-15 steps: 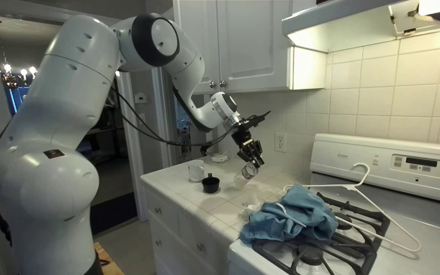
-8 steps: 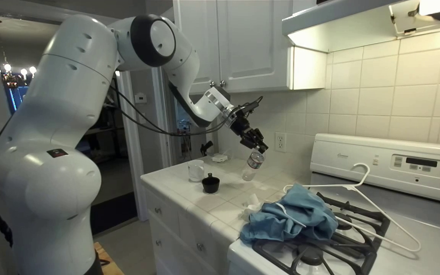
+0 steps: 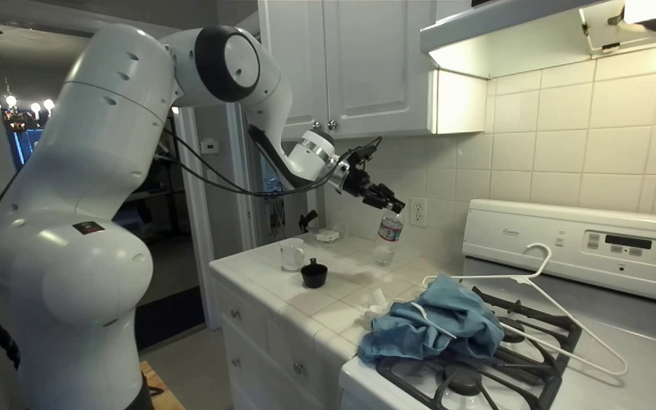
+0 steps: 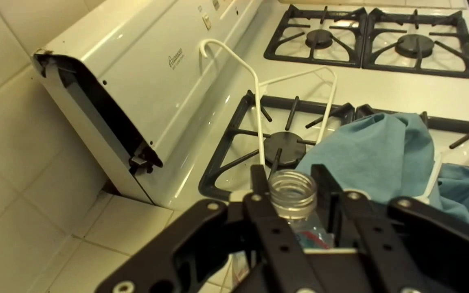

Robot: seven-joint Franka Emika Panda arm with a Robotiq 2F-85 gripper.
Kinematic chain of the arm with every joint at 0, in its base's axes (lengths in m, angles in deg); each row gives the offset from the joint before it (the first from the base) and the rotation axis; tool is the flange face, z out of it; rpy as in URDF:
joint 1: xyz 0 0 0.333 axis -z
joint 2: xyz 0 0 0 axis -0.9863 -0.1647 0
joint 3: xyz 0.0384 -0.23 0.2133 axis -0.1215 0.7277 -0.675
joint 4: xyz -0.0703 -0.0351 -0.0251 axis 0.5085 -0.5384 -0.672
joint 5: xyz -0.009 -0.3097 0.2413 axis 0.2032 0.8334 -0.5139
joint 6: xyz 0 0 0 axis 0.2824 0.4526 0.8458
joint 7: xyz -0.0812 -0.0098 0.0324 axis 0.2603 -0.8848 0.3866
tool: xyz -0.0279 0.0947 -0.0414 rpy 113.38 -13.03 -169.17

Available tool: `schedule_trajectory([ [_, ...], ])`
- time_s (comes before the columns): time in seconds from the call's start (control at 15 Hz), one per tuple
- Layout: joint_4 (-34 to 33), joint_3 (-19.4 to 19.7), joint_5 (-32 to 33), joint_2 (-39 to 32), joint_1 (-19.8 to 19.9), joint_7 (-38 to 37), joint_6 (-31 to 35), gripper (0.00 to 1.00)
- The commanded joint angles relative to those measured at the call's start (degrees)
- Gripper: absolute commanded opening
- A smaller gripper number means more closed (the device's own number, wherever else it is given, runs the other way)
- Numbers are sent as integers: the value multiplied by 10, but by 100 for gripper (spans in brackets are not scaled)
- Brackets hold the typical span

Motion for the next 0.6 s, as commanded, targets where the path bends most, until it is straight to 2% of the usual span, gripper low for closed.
schedule_trajectory([
  [0.0, 1, -8, 46, -9, 2, 3, -18, 8],
  [0.53, 3, -4, 79, -53, 4, -11, -27, 8],
])
